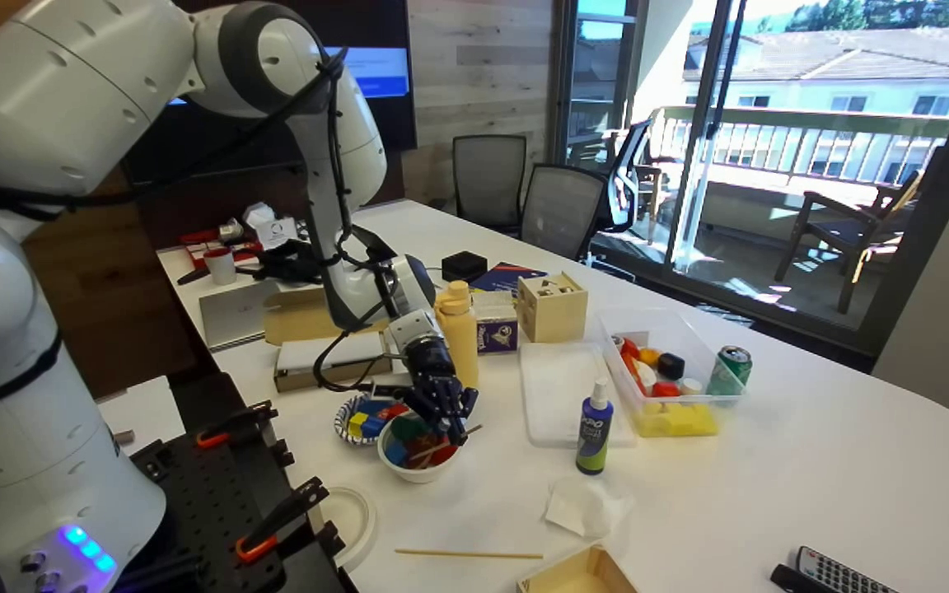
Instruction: Use the stick to stir the contents in the bowl
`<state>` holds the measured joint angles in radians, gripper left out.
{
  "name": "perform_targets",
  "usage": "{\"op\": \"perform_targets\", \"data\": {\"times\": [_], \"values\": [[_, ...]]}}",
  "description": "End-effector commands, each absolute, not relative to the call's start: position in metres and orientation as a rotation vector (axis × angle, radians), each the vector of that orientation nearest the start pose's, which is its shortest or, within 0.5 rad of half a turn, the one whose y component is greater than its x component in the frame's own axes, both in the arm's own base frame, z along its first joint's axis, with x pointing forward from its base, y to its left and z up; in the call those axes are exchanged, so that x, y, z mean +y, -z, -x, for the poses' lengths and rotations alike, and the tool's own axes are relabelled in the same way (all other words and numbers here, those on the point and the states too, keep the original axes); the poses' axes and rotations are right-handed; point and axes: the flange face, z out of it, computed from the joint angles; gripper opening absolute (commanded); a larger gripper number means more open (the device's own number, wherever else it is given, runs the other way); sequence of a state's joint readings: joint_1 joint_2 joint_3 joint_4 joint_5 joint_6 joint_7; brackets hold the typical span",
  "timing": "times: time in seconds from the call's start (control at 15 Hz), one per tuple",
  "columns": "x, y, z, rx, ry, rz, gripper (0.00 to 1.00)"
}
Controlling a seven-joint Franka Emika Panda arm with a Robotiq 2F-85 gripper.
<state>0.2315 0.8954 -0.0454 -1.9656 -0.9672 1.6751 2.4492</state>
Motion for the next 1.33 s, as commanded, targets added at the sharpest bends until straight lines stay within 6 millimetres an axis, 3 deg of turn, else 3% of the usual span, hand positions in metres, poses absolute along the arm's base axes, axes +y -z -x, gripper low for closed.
{"op": "perform_targets", "data": {"times": [0.0,0.6,1.27], "values": [[0.008,-0.009,-0.474,-1.223,-0.540,-1.426,0.01],[0.013,-0.024,-0.489,-1.347,-0.642,-1.594,0.01],[0.000,-0.052,-0.480,-1.384,-0.730,-1.397,0.01]]}}
